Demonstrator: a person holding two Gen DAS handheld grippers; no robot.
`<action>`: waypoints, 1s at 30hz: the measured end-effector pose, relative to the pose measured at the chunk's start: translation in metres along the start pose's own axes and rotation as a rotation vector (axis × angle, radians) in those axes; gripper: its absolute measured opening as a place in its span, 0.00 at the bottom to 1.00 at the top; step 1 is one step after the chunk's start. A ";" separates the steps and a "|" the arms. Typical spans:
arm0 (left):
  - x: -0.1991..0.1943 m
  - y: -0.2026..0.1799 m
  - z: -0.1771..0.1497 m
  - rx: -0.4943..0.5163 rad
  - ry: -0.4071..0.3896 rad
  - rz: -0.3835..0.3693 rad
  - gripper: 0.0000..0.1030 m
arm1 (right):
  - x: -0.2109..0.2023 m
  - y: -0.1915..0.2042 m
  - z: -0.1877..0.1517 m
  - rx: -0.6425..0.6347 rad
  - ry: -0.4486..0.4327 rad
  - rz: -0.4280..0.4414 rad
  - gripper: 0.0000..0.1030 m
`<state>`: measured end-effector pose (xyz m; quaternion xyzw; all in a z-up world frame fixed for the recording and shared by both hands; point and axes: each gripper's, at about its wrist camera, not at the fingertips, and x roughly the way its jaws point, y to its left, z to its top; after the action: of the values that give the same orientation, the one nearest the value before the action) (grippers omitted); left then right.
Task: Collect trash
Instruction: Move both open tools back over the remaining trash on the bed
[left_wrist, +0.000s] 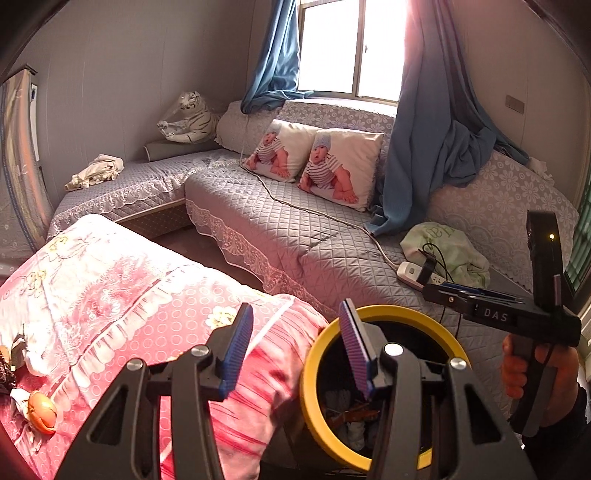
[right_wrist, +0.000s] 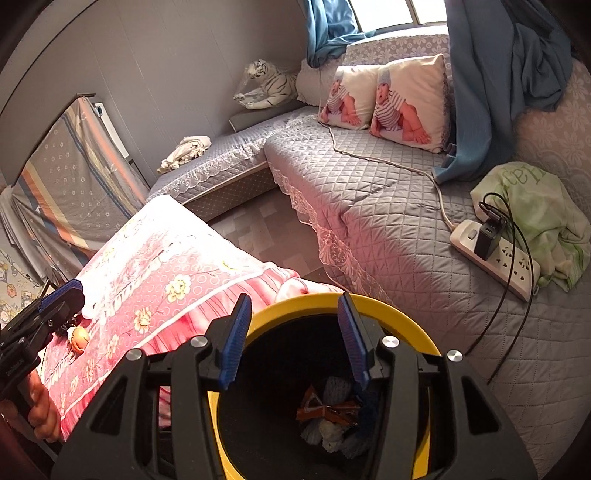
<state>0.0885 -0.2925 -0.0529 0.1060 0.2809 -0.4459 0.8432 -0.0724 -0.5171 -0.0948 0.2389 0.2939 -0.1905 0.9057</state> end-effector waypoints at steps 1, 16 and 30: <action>-0.005 0.007 0.001 -0.012 -0.012 0.015 0.45 | 0.000 0.006 0.003 -0.008 -0.003 0.011 0.45; -0.091 0.130 0.013 -0.199 -0.169 0.309 0.45 | 0.005 0.132 0.039 -0.195 -0.060 0.217 0.52; -0.160 0.217 -0.009 -0.346 -0.250 0.559 0.45 | 0.033 0.269 0.038 -0.384 -0.020 0.435 0.56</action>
<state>0.1898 -0.0518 0.0148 -0.0211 0.2071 -0.1530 0.9661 0.0998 -0.3263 -0.0018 0.1186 0.2572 0.0652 0.9568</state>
